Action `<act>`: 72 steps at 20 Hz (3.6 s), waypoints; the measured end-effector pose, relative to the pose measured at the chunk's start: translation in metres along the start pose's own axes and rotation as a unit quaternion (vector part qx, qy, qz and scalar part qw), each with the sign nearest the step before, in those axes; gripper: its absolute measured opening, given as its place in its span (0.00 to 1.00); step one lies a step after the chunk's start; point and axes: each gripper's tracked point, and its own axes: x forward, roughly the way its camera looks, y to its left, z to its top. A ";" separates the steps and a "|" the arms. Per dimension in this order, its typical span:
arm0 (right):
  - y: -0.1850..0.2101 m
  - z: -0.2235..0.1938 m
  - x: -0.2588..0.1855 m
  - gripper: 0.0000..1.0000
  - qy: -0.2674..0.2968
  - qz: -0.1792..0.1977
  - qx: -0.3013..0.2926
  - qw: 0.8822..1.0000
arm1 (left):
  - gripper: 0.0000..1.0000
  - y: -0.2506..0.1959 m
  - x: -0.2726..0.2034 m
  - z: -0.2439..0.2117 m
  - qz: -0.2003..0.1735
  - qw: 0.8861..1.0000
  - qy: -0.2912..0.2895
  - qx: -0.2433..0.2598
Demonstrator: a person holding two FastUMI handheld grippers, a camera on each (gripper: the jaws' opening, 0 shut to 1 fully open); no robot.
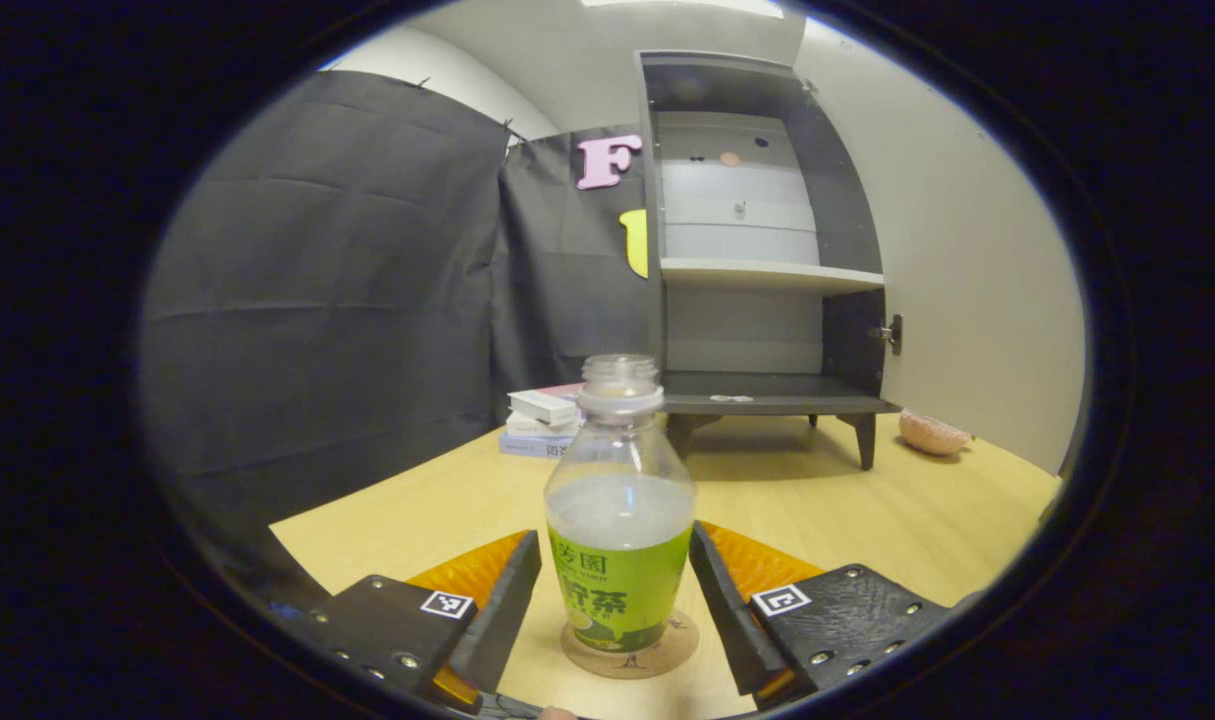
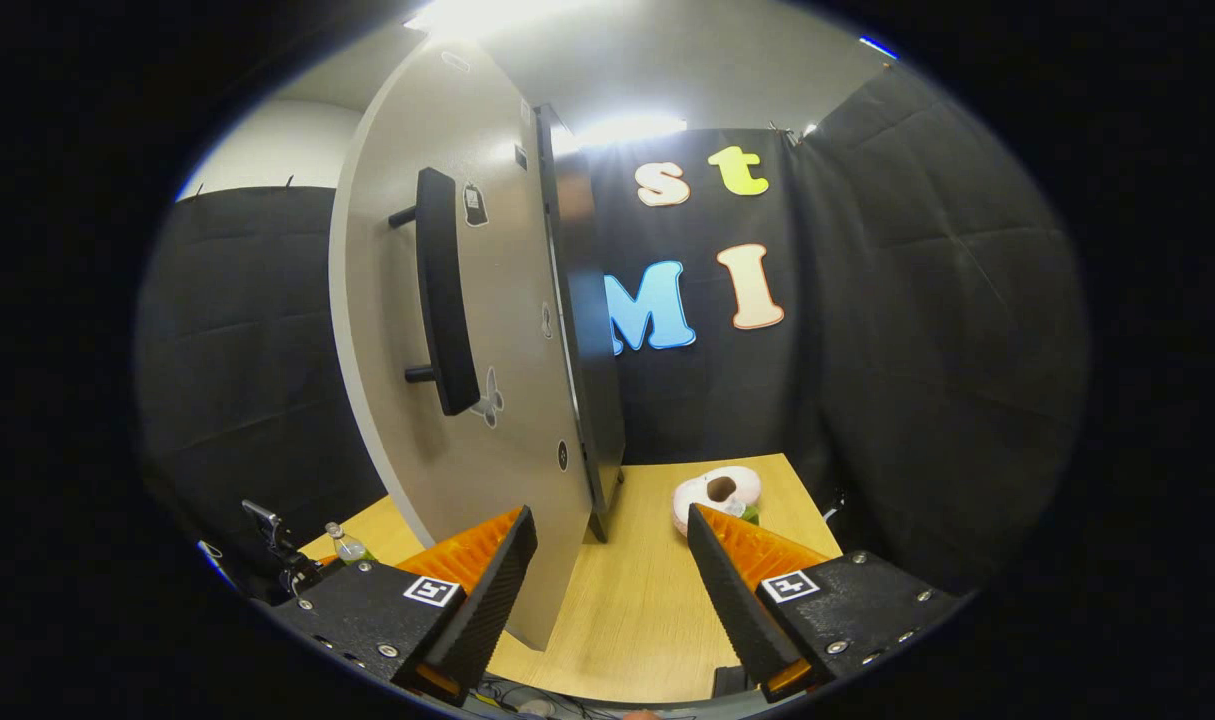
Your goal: Open the cabinet door with the right hand, grasp the bottle in the cabinet with the left hand and place it on the coaster, then close the cabinet door with the right hand.
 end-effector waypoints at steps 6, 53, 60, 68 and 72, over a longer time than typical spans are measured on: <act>-0.007 0.027 0.004 0.94 -0.040 -0.005 0.032 0.999 | 0.85 0.004 -0.015 0.070 -0.001 0.999 -0.032 0.002; 0.246 0.085 0.130 0.99 -0.130 -0.019 -0.019 0.991 | 0.85 0.247 0.001 0.191 0.007 0.997 -0.075 0.016; 0.267 0.076 0.148 0.95 -0.120 -0.014 -0.034 0.992 | 0.89 0.261 0.002 0.189 0.017 0.997 -0.080 0.009; 0.242 0.061 0.128 0.95 -0.109 -0.042 -0.053 0.992 | 0.89 0.248 -0.005 0.212 -0.004 0.996 -0.089 -0.009; 0.217 0.053 0.108 0.95 -0.105 -0.048 -0.057 0.992 | 0.89 0.204 0.009 0.228 -0.014 0.994 -0.107 -0.005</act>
